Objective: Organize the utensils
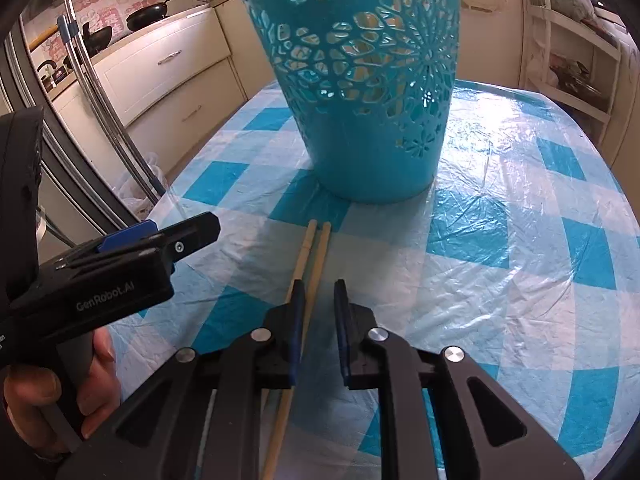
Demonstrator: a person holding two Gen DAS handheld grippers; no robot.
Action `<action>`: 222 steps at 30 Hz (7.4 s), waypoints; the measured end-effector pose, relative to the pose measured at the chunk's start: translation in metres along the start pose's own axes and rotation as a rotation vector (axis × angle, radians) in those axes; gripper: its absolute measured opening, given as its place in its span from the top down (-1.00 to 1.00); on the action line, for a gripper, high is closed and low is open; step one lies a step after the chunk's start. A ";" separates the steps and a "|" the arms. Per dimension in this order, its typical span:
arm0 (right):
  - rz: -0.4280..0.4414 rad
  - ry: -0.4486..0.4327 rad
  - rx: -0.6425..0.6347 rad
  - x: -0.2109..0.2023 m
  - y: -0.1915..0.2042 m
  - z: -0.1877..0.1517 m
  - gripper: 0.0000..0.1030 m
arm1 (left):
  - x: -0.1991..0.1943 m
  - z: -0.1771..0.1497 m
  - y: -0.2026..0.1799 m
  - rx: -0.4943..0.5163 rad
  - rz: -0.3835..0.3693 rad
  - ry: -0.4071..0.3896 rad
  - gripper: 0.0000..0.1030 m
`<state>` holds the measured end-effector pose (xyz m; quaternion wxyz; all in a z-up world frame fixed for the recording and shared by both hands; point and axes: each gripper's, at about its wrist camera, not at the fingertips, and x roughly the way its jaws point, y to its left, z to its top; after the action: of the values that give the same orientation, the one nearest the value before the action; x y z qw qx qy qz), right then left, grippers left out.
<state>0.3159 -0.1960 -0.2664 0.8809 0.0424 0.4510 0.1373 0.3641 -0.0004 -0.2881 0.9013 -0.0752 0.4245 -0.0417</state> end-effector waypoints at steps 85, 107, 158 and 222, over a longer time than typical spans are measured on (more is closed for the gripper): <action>0.056 -0.046 0.230 -0.039 -0.091 -0.030 0.89 | -0.085 0.210 -0.122 0.024 -0.282 -0.540 0.90; 0.042 -0.042 0.197 -0.040 -0.082 -0.029 0.78 | -0.082 0.133 -0.072 0.095 -0.113 -0.402 -0.23; 0.064 -0.530 0.175 -0.081 -0.047 0.170 0.89 | -0.005 0.000 -0.003 0.007 0.006 -0.042 -0.68; -0.024 -0.389 0.256 -0.326 0.046 -0.050 -0.86 | -0.330 -0.017 -0.055 0.035 0.047 -0.205 -0.86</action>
<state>0.0850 -0.2452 -0.0320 0.9403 0.1741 0.2869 0.0575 0.1403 -0.0105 -0.0383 0.9419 -0.0534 0.3310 -0.0203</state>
